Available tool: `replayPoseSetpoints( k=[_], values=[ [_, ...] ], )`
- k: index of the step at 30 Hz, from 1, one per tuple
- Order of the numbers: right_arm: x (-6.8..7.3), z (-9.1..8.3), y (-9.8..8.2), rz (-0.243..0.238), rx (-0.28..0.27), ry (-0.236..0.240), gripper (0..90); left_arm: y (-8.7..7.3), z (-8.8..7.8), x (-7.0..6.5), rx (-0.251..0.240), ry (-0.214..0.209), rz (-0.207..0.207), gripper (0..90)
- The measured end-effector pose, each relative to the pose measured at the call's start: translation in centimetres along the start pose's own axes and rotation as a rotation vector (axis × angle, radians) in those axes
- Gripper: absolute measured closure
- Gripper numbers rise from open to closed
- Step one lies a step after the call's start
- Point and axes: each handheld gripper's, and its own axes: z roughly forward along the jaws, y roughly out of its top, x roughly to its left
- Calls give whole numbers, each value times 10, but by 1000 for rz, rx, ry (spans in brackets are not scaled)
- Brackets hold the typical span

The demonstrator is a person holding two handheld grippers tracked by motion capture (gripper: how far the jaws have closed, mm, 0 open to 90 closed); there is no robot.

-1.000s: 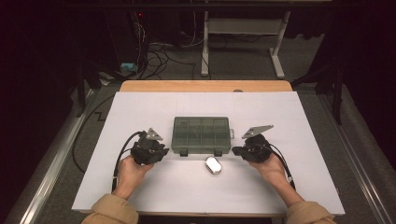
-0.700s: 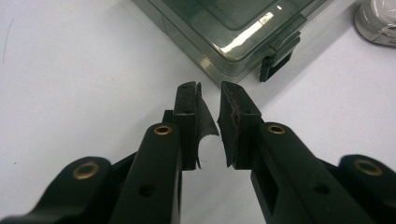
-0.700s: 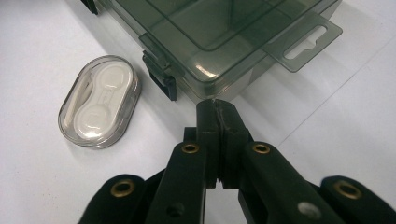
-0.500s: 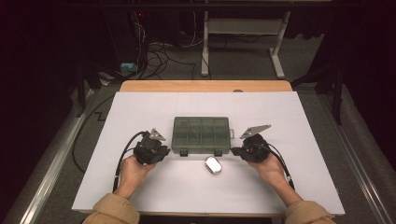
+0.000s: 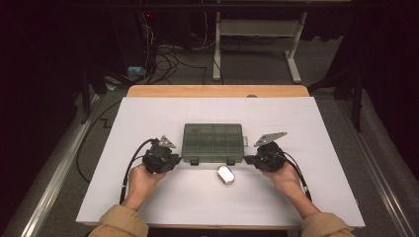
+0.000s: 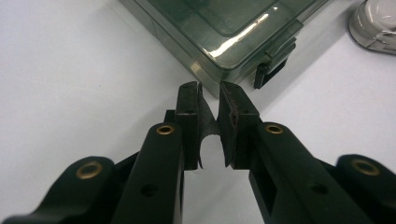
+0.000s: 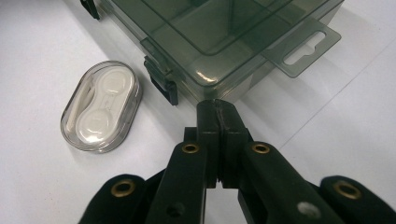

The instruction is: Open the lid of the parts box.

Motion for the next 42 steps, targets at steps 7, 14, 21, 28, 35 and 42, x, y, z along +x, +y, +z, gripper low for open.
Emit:
replayPoseSetpoints(
  k=[7, 14, 21, 28, 35, 42],
  values=[
    [0, -4, 1, 9, -25, 0, 883, 0, -5, 2, -37, -16, -22, 774],
    [-1, -13, 7, 13, -75, 0, 879, 2, -9, -1, -74, 4, -28, 672],
    [-3, -16, 11, 51, -96, -1, 846, 13, -10, -4, -135, 63, -20, 476],
    [-9, -8, 12, 113, -84, -23, 817, 22, -12, -4, -193, 79, -25, 463],
    [-15, 1, 24, 192, -91, -46, 793, 33, -17, 1, -228, 79, -52, 463],
    [-17, 11, 40, 230, -43, -92, 776, 44, -23, 3, -258, 80, -60, 463]
  ],
)
